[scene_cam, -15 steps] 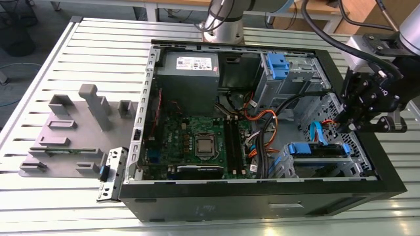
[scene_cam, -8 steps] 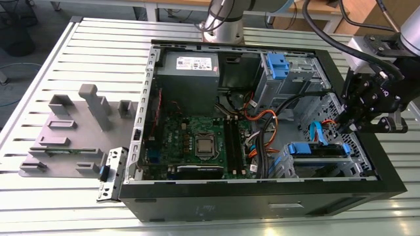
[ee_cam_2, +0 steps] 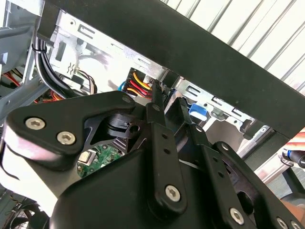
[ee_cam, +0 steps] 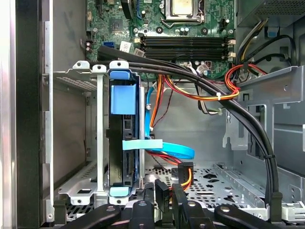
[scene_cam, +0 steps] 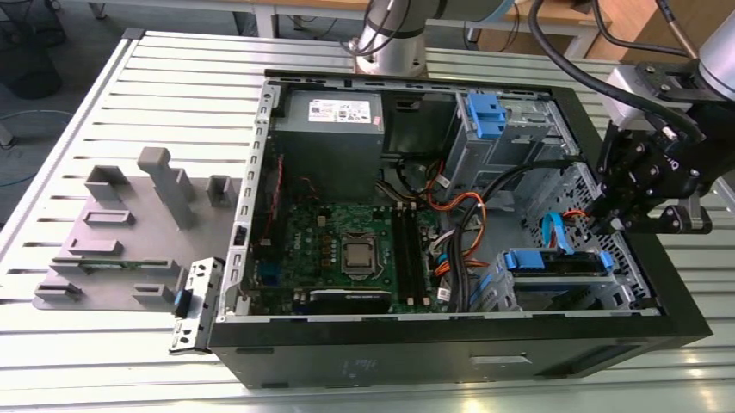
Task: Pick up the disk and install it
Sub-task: 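Insert the second disk wire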
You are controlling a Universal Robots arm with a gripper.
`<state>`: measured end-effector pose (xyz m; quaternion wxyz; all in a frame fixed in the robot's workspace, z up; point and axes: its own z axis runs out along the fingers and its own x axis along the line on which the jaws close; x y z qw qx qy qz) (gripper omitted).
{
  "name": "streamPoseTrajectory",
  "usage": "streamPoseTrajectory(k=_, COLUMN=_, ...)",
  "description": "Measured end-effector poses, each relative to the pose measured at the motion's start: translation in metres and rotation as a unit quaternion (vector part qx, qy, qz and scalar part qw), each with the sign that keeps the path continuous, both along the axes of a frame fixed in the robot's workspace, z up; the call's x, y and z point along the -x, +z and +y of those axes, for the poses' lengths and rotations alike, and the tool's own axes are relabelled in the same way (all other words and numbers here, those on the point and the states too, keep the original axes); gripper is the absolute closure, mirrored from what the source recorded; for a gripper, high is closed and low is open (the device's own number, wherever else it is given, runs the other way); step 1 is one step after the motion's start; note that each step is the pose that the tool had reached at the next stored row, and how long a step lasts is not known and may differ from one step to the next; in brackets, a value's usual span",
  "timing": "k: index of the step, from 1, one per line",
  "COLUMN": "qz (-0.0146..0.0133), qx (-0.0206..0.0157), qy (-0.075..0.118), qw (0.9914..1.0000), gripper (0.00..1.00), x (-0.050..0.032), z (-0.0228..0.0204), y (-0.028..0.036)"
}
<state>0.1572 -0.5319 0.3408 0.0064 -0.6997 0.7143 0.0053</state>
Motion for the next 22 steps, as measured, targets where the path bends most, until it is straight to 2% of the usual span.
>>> streamPoseTrajectory(k=5, qz=0.0000, qx=0.0001, qy=0.000, qw=1.00000, gripper=0.72, x=0.0000, z=0.0000, y=-0.0001)
streamPoseTrajectory(k=6, qz=0.0000, qx=0.0001, qy=0.000, qw=1.00000, gripper=0.79, x=0.0000, z=0.0000, y=-0.0002)
streamPoseTrajectory(k=9, qz=0.0000, qx=0.0001, qy=0.000, qw=1.00000, gripper=0.79, x=0.0000, z=0.0000, y=-0.0002)
streamPoseTrajectory(k=11, qz=0.0000, qx=0.0001, qy=0.000, qw=1.00000, gripper=0.84, x=0.0000, z=0.0000, y=-0.0003)
streamPoseTrajectory(k=16, qz=0.0000, qx=0.0001, qy=0.000, qw=1.00000, gripper=0.84, x=0.0000, z=0.0000, y=-0.0004)
streamPoseTrajectory(k=22, qz=-0.0035, qx=0.0001, qy=0.000, qw=0.99999, gripper=0.84, x=0.0111, z=-0.0001, y=-0.0005)
